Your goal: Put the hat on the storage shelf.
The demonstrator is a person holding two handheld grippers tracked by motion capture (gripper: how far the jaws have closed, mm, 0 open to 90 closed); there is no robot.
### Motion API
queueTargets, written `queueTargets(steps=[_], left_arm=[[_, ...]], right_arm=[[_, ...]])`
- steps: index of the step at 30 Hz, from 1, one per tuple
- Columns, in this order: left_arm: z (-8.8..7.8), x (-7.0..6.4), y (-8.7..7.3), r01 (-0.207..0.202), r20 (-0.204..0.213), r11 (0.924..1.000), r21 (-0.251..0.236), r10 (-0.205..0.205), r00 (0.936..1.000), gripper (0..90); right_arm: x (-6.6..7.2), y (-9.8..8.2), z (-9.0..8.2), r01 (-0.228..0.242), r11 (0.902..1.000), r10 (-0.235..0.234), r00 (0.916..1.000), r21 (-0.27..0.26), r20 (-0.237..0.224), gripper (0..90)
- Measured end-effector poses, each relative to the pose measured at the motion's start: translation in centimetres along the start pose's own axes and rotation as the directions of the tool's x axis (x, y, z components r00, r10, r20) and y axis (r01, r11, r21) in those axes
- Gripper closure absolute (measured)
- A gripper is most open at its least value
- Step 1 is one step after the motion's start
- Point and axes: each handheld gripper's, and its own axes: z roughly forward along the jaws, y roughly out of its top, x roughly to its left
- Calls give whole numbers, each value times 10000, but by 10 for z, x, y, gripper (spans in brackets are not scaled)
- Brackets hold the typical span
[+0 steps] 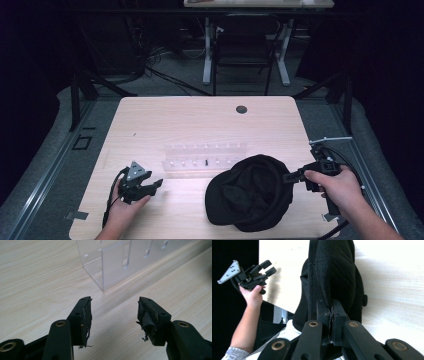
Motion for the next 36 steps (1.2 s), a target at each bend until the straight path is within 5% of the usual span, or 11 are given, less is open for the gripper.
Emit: queueTargets(steps=[6,18,28,36], left_arm=[[0,0,0,22,-10,10000,-1,-22,10000,452],[0,0,0,-21,1,10000,47,21,10000,452],[0,0,0,-21,-9,10000,55,21,10000,452],[0,0,0,-41,5,10000,34,41,10000,450]], right_arm=[[8,3,-7,-31,10000,24,9969,-92,-788,880],[11,5,-22,108,9999,-121,9928,-114,-1195,880],[18,7,-45,77,9968,-243,9776,-798,-2090,880],[23,11,-60,221,9907,-525,9723,-1342,-2277,880]])
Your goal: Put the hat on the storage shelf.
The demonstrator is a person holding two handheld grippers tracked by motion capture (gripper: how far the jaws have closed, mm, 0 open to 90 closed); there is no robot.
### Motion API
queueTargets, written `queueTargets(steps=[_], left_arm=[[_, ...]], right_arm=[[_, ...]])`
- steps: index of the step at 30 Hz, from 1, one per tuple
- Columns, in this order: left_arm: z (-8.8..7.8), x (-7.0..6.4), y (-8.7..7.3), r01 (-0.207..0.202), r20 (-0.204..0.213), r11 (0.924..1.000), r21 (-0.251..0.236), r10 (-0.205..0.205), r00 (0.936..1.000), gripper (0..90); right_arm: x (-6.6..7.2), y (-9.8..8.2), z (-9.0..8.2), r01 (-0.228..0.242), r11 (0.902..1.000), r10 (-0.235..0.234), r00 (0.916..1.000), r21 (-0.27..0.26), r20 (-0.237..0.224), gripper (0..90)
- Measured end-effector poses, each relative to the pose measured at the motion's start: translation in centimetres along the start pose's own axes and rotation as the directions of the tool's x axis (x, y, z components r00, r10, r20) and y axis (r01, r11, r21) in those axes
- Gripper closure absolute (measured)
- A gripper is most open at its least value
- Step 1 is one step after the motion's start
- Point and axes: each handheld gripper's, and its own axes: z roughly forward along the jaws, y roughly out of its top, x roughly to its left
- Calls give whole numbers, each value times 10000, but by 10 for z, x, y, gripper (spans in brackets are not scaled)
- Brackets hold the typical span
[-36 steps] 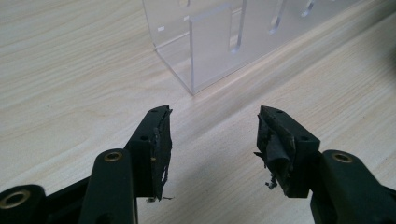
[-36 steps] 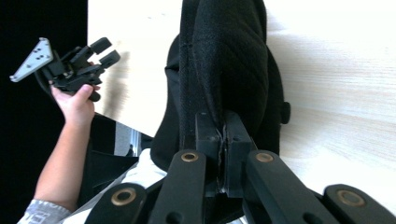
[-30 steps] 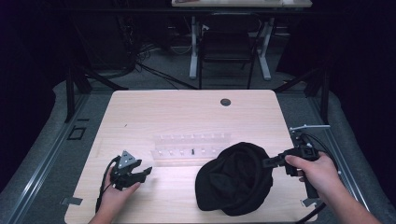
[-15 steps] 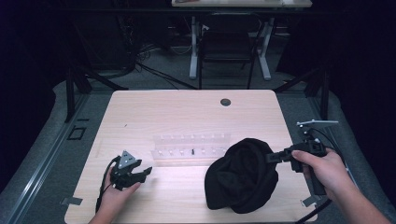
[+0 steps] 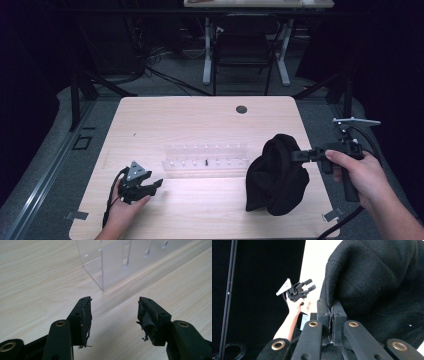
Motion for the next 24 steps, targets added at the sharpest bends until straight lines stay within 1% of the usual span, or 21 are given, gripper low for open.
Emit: queueTargets(steps=[1,2,3,4,5,6,7,8,10,12,13,17,18,19,20,24], left_arm=[[0,0,0,0,0,10000,0,0,10000,450],[0,0,0,-3,-1,10000,4,3,10000,450],[0,0,0,2,-1,10000,8,-2,10000,450],[0,0,0,0,-2,10000,12,0,10000,450],[0,0,0,0,-2,10000,12,0,10000,450],[0,0,0,8,5,10000,9,-8,10000,450],[0,0,0,25,4,10000,-4,-25,10000,450],[0,0,0,9,1,10000,-5,-9,10000,450],[0,0,0,25,7,10000,1,-25,10000,450],[0,0,0,13,16,10000,42,-13,10000,450],[0,0,0,12,24,10000,43,-12,10000,450],[0,0,0,2,35,10000,50,-3,10000,450],[0,0,0,21,21,10000,-4,-21,10000,450],[0,0,0,24,27,10000,-2,-24,10000,450],[0,0,0,24,24,10000,-3,-24,10000,450],[0,0,0,13,35,10000,-1,-13,10000,450]], right_arm=[[0,0,0,0,10000,0,10000,0,0,880],[1,1,-1,-92,9999,91,9999,-144,-47,880],[3,2,-5,-55,9996,53,9999,-285,-87,880],[3,4,-7,48,9996,-52,9999,-291,-116,880],[3,4,-7,48,9996,-52,9999,-291,-116,880],[4,5,-9,18,9993,-24,9999,-378,-160,880],[6,7,-12,80,9985,-94,9996,-539,-258,880],[6,7,-12,80,9985,-94,9996,-539,-258,880],[11,10,-16,142,9970,-175,9989,-758,-431,880],[13,11,-17,162,9968,-199,9987,-784,-469,880],[18,15,-20,337,9957,-384,9978,-861,-533,880],[24,18,-21,430,9941,-494,9968,-997,-634,880],[26,20,-21,401,9930,-475,9968,-1110,-648,880],[28,21,-21,515,9927,-588,9962,-1092,-647,880],[32,25,-21,529,9921,-611,9957,-1141,-696,880],[36,30,-19,599,9911,-685,9952,-1193,-697,880]])
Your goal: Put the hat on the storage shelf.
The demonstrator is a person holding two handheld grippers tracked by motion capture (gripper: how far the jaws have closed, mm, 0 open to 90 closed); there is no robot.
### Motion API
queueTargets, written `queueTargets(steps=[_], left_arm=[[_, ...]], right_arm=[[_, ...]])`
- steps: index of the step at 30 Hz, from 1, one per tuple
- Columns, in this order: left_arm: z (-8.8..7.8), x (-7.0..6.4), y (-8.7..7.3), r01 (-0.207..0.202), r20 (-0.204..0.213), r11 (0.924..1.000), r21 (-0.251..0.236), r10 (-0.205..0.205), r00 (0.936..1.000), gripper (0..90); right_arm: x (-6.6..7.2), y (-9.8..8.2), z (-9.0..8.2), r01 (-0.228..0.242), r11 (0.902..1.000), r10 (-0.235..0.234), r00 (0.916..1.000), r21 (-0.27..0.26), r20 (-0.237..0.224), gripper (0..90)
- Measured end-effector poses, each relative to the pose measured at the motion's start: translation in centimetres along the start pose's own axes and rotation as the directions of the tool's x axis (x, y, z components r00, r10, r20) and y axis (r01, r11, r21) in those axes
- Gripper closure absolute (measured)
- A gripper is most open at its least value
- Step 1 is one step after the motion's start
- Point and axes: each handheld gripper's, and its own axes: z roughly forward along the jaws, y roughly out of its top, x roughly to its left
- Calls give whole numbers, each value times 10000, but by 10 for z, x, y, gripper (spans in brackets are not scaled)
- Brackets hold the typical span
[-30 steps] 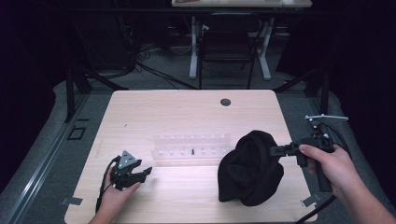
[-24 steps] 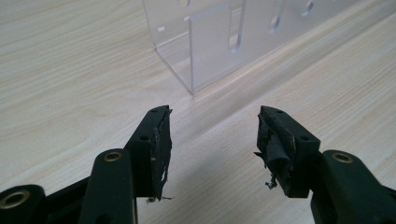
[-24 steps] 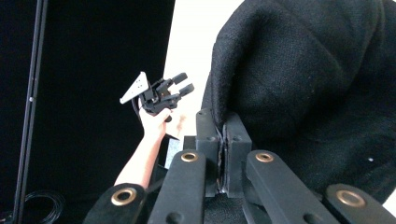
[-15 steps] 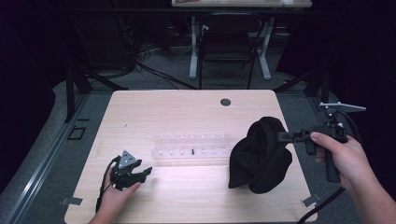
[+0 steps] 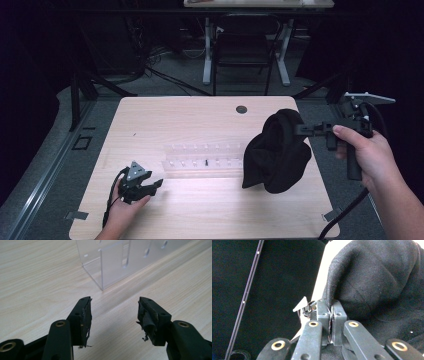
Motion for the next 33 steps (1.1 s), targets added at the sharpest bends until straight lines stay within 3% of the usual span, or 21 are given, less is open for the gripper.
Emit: queueTargets(steps=[13,22,33], left_arm=[[0,0,0,47,49,10000,-38,-47,10000,450],[0,0,0,35,60,10000,-67,-35,10000,450],[1,0,0,5,98,10000,-17,-5,10000,450]], right_arm=[[17,24,22,322,9995,-323,9994,-70,-90,879],[26,33,35,500,9987,-501,9977,-36,-452,880],[34,46,69,708,9973,-694,9951,175,-702,880]])
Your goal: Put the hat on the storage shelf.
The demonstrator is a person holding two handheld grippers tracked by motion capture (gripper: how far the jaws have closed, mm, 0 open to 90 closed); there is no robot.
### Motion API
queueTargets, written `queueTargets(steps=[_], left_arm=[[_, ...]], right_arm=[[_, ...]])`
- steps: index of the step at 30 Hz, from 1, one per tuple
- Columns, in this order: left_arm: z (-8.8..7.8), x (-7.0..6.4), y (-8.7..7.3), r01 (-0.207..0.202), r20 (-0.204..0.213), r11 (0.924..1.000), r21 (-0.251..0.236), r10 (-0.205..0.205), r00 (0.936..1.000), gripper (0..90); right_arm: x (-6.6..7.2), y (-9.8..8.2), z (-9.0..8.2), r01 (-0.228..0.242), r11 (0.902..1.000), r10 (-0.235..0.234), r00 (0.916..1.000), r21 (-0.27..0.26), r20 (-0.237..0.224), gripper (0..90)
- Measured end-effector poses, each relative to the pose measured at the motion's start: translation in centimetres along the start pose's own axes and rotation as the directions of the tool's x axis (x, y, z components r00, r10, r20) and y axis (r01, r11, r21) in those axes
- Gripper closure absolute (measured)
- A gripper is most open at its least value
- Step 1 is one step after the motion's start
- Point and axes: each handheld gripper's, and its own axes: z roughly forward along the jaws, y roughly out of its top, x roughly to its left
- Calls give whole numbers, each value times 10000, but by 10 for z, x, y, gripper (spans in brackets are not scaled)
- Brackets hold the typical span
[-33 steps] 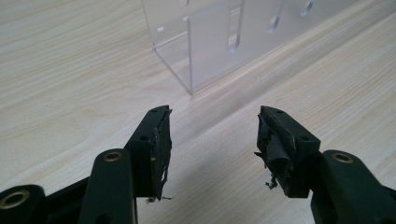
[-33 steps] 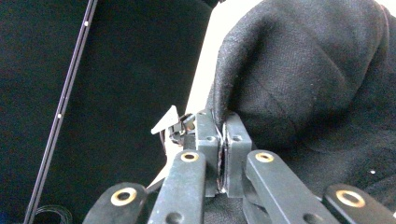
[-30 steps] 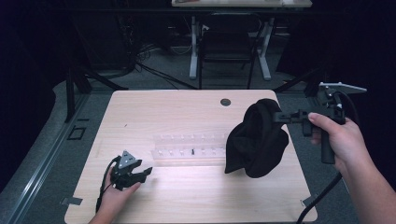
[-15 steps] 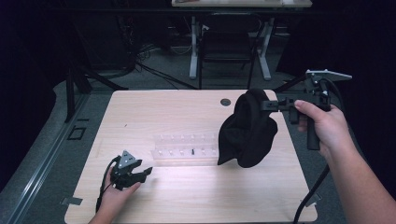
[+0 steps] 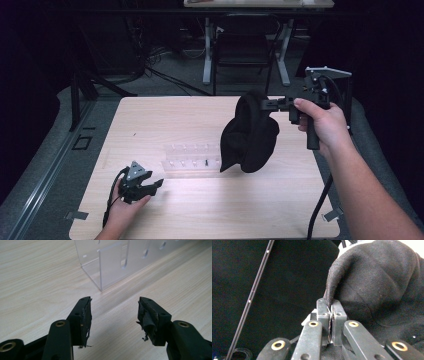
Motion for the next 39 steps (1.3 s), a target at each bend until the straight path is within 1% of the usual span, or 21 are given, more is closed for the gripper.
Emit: queueTargets(steps=[4,6,7,9,10,15,16,19,22,24,25,27,31,35,39], left_arm=[[0,-1,0,-52,-10,10000,-50,52,10000,449],[0,0,0,-64,36,10000,40,64,10000,449],[0,0,0,-24,26,10000,44,24,10000,450],[0,0,0,-28,27,10000,39,28,10000,449],[0,0,0,-28,27,10000,39,28,10000,449],[0,0,0,-11,44,10000,-23,12,10000,450],[0,0,1,-29,57,10000,46,29,10000,450],[0,0,1,-33,48,10000,29,33,10000,449],[1,-1,1,-26,57,10000,20,26,10000,449],[1,-1,1,-50,53,10000,5,50,10000,450],[1,-1,1,-26,49,10000,10,26,10000,450],[2,-1,1,-35,47,10000,24,35,10000,450],[2,-1,1,-50,49,10000,3,50,10000,450],[1,-3,2,-113,87,9999,19,113,9999,450],[0,-6,5,-244,147,9997,-101,245,9996,450]], right_arm=[[1,3,11,-7,10000,6,9999,-34,-143,880],[2,4,14,48,10000,-47,9999,54,-135,879],[3,6,20,69,9999,-68,9999,78,-139,880],[3,8,26,49,10000,-48,9998,67,-196,879],[3,8,26,49,10000,-48,9998,67,-196,879],[4,12,38,62,9999,-61,9999,98,-125,879],[4,13,41,44,10000,-43,9999,89,-126,880],[3,15,45,44,9999,-43,9999,117,-158,879],[-1,18,50,47,10000,-47,10000,-20,-58,880],[-1,18,51,18,10000,-18,10000,-28,-72,880],[-2,19,54,109,9999,-109,9999,-20,91,880],[-3,19,57,98,9999,-97,9998,-92,177,880],[-5,20,60,80,9999,-79,9999,-99,111,880],[-6,20,64,99,9999,-98,9998,-74,145,880],[-9,19,67,42,10000,-43,9999,17,102,879]])
